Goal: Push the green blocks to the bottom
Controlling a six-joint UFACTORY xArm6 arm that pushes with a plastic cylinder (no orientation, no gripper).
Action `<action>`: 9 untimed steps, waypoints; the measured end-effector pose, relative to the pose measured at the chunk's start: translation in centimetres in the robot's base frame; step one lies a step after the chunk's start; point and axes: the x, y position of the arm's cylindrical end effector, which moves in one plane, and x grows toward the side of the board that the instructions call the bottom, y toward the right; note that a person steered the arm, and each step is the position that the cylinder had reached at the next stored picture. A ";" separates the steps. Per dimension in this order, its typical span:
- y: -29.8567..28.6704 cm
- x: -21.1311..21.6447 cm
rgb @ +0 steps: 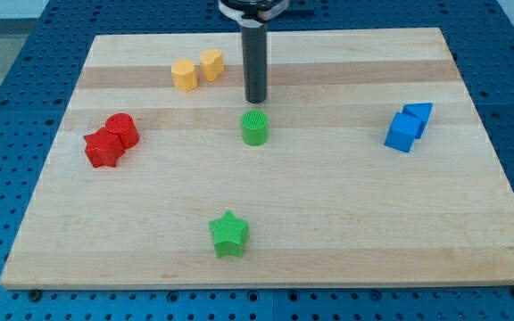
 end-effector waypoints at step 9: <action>1.0 11.8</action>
